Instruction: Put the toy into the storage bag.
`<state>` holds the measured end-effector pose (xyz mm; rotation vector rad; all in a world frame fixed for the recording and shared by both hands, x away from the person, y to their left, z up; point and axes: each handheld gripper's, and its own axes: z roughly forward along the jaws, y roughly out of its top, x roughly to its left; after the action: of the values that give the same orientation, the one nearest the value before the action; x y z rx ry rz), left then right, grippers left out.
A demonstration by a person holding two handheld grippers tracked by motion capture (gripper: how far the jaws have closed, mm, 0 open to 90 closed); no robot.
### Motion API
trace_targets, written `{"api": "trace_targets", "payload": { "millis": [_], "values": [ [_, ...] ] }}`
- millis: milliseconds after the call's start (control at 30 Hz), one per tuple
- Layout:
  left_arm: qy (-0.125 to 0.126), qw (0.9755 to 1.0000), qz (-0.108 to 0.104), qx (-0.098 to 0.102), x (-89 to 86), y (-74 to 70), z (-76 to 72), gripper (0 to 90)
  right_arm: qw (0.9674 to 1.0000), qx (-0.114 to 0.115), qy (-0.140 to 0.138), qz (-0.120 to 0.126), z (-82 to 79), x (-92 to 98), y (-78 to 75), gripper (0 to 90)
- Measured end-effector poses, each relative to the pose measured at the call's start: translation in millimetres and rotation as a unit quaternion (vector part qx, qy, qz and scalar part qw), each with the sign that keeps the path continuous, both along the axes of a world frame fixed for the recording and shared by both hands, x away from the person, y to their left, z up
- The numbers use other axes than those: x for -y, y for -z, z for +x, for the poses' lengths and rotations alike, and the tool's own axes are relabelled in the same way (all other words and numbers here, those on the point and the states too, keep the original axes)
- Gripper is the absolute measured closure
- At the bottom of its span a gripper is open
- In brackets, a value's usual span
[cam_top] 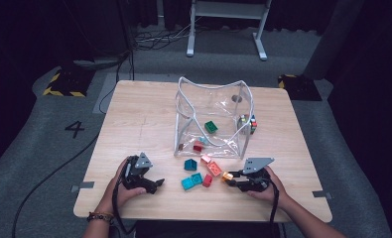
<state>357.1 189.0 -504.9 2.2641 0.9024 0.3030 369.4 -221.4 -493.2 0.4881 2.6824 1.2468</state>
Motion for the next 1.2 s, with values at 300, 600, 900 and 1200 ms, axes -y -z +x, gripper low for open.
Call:
{"api": "trace_targets", "payload": {
  "millis": [300,600,900,1200],
  "values": [
    [0.0,1.0,0.0,0.0,0.0,0.0,0.0,5.1,0.9992,0.011,0.015,0.034,6.6,28.2,-26.5,67.1],
    [0.0,1.0,0.0,0.0,0.0,0.0,0.0,5.1,0.996,0.037,0.025,0.077,12.6,55.1,-62.4,67.2],
    [0.0,1.0,0.0,0.0,0.0,0.0,0.0,5.0,0.9927,0.074,0.03,0.09,32.0,69.1,-119.7,67.3],
    [0.0,1.0,0.0,0.0,0.0,0.0,0.1,5.1,0.9897,0.105,0.022,0.095,53.5,60.0,-166.2,67.3]
  ]
}}
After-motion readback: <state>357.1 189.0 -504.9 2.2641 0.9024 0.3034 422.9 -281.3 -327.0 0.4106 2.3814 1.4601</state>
